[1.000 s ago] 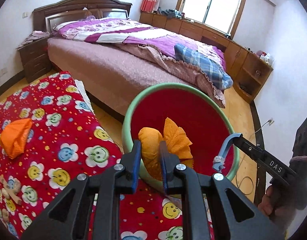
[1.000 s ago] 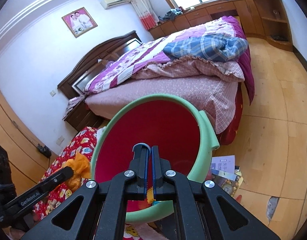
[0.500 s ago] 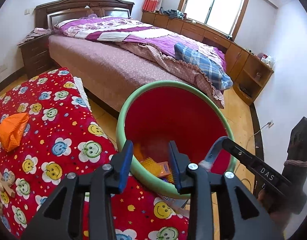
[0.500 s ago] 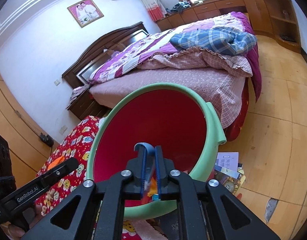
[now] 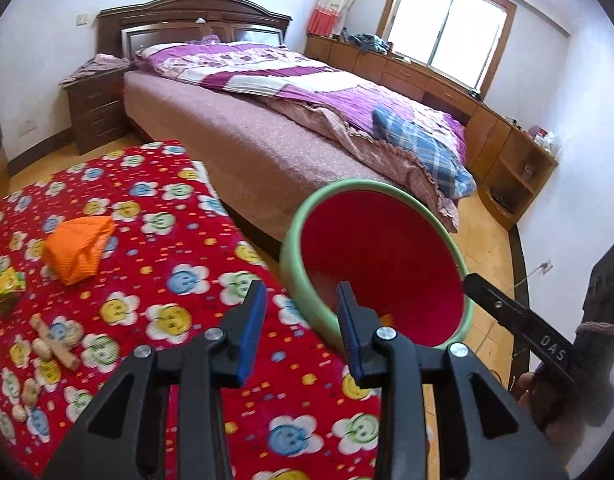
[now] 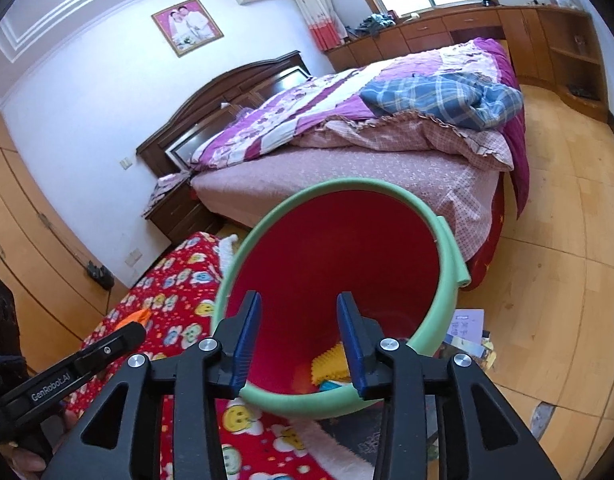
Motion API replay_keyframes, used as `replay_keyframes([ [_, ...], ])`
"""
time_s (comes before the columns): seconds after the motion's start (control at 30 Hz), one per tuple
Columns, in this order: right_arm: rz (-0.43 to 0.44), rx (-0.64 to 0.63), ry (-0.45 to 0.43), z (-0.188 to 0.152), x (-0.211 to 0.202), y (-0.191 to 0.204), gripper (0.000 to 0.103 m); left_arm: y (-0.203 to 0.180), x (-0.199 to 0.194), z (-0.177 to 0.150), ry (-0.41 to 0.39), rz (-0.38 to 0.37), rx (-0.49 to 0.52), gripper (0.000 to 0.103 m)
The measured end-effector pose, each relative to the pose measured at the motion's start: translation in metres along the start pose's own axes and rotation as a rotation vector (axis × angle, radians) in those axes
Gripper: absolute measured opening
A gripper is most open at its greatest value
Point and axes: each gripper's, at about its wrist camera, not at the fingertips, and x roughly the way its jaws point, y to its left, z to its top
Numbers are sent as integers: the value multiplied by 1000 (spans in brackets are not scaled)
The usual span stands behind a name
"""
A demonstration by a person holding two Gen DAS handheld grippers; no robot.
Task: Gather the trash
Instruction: 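Move both open tools back to the trash on the quilt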
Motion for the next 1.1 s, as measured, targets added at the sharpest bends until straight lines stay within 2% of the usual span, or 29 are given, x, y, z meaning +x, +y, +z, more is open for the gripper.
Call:
replay_keyframes([
  [0.27,24,-36,3,-10,-6,35,53,41,-29,-4,-27,71,-38,36],
  [0.7,72,-104,65,-27,15,87,55,128,-62,-7,-59,210,-166,36],
  [1.1,78,-112,131,-43,49,103,58,215,-62,-3,-53,367,-307,36],
])
